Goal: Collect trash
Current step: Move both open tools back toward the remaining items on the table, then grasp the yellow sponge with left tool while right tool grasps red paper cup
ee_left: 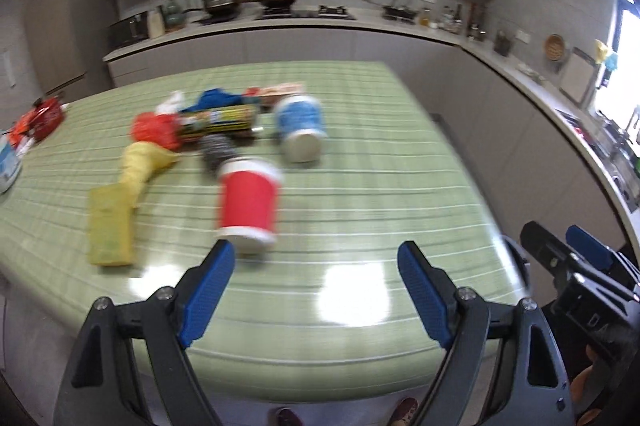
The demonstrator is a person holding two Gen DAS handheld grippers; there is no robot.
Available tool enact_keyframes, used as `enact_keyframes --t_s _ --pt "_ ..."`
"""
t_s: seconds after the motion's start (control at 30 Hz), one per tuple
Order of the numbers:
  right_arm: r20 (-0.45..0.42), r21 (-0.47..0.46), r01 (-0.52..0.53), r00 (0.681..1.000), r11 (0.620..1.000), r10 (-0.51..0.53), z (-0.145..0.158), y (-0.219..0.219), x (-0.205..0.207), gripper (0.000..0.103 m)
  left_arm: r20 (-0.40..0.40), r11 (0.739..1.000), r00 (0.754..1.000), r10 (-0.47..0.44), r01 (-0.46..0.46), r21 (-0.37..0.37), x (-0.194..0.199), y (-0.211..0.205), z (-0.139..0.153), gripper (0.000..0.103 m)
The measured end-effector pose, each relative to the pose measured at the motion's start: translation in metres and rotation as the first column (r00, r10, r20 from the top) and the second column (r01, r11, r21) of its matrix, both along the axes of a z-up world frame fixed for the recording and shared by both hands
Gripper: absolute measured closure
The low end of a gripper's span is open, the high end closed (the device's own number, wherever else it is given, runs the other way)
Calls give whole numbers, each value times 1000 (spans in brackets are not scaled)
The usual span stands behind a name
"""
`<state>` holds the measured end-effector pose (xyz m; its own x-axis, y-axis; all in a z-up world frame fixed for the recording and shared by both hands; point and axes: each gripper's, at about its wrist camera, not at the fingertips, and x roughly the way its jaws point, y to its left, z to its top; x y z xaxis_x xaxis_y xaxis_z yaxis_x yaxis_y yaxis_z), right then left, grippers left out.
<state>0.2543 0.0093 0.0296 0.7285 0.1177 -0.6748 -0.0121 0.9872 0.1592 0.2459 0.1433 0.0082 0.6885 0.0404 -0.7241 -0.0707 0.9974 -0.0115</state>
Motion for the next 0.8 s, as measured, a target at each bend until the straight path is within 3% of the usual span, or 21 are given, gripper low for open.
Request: enact_keyframes --t_s 0.23,0.47,0.8 --pt "-24 -21 -90 996 996 89 -5 67 23 20 -10 995 995 103 -103 4 3 65 -5 18" --pt "-7 -6 -178 984 984 177 -12 105 55 20 -7 978 978 208 -207 10 12 110 -16 18" --pt "-49 -9 -204 978 979 204 -28 157 79 20 -63 972 970 235 -235 10 27 163 -37 18"
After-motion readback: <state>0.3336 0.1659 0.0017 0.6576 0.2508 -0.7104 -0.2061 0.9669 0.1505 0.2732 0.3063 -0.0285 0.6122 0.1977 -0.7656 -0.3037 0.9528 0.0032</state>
